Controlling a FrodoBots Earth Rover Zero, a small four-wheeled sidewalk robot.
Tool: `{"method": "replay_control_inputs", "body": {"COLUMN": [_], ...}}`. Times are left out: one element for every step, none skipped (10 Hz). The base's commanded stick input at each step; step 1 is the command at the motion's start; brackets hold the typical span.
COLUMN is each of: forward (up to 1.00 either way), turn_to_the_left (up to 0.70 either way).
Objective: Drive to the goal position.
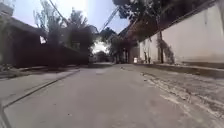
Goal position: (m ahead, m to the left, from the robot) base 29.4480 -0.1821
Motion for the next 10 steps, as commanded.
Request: {"method": "replay_control_inputs", "body": {"forward": [1.0,1.0,1.0,1.0,1.0,1.0,1.0,1.0,1.0,1.0], "turn_to_the_left": [-0.26,-0.09,0.09,0.09,0.09,0.09,0.09,0.09,-0.15,-0.31]}}
